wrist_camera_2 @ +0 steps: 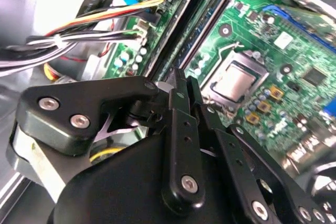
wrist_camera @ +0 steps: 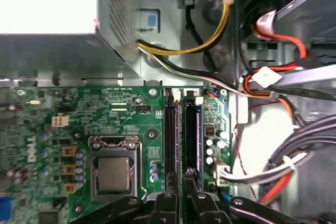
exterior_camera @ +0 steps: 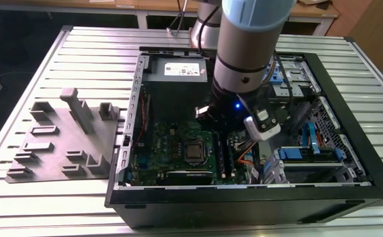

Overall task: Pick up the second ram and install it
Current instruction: 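Insert the second ram into the second slot, then press down the second ram until it locks into place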

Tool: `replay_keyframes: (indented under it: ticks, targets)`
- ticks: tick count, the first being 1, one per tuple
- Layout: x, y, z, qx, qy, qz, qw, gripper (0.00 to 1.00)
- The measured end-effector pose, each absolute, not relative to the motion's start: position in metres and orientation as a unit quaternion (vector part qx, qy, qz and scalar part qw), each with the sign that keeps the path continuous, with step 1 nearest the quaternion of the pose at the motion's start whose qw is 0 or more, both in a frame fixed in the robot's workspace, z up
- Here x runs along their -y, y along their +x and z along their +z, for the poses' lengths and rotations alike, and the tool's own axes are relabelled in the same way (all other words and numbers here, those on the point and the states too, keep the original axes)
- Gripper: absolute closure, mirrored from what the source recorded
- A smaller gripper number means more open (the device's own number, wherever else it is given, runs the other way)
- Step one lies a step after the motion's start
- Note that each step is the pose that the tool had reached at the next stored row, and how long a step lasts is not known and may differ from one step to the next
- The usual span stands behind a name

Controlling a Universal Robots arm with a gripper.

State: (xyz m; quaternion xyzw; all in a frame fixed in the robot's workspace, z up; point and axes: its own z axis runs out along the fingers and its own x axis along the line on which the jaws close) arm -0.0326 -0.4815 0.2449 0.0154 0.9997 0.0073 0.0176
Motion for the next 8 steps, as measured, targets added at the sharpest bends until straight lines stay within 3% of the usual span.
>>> replay_keyframes:
  ticks: [8]
  targets:
    - [0.4815, -0.0326, 0.2526, -1.0, 0.015, 0.007, 0.018, 0.85]
